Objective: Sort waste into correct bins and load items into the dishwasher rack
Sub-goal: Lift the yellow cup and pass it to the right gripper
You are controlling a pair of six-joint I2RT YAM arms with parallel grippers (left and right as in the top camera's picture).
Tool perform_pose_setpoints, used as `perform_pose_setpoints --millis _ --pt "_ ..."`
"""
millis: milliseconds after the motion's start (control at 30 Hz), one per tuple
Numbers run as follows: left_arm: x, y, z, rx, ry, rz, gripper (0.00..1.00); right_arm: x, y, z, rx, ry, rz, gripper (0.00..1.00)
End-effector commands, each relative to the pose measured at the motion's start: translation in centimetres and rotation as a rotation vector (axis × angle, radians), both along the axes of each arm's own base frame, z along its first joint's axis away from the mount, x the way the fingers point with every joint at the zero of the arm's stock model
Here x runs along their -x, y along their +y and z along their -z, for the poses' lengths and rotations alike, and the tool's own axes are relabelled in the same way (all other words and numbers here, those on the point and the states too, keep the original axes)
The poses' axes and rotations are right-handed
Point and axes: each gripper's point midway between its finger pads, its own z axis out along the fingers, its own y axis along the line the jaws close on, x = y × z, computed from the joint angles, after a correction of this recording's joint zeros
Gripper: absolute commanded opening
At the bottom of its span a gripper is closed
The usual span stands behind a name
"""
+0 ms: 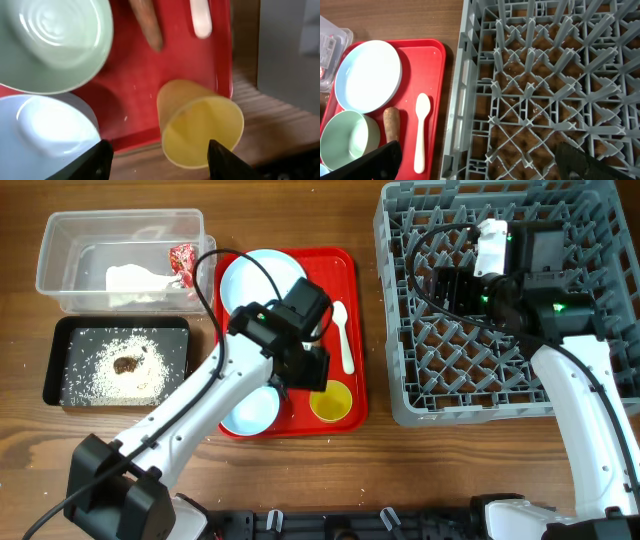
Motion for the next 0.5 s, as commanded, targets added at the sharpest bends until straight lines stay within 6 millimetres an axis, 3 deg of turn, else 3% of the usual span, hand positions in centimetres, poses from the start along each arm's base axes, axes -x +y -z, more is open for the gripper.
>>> perform_pose_setpoints --millis 0,133,200,233,333,433,467 --pt "1.2 -0.5 1.4 0.004 0.021 0.065 0.62 -0.3 0.3 -0.4 -0.022 -0.003 0.000 1.00" --pt "1.7 -0.2 5.7 -0.016 0.047 0.065 0.54 -0.2 0.3 -0.3 -0.021 0.004 0.000 1.00" --pt "1.4 -0.4 6.7 -0.021 0.054 0.065 0.48 -0.2 0.3 -0.2 -0.021 0.007 0.000 1.00" --pt "1.2 -0.6 6.9 -0.017 0.049 0.064 0.37 -0.2 0.3 -0.2 -0.021 0.007 0.000 1.00" --pt "0.8 -0.9 7.1 -0.008 0.038 0.061 0.05 -0.1 0.3 -0.2 -0.021 0.009 -0.001 1.00" --pt "0.6 -1.8 6.0 0.074 0.059 0.049 0.04 0.0 1.0 -0.4 -0.055 0.010 -0.028 1.00" --pt "-0.3 -2.5 4.0 0.171 0.065 0.025 0.04 0.4 2.4 -0.7 -0.119 0.015 -0.083 1.00"
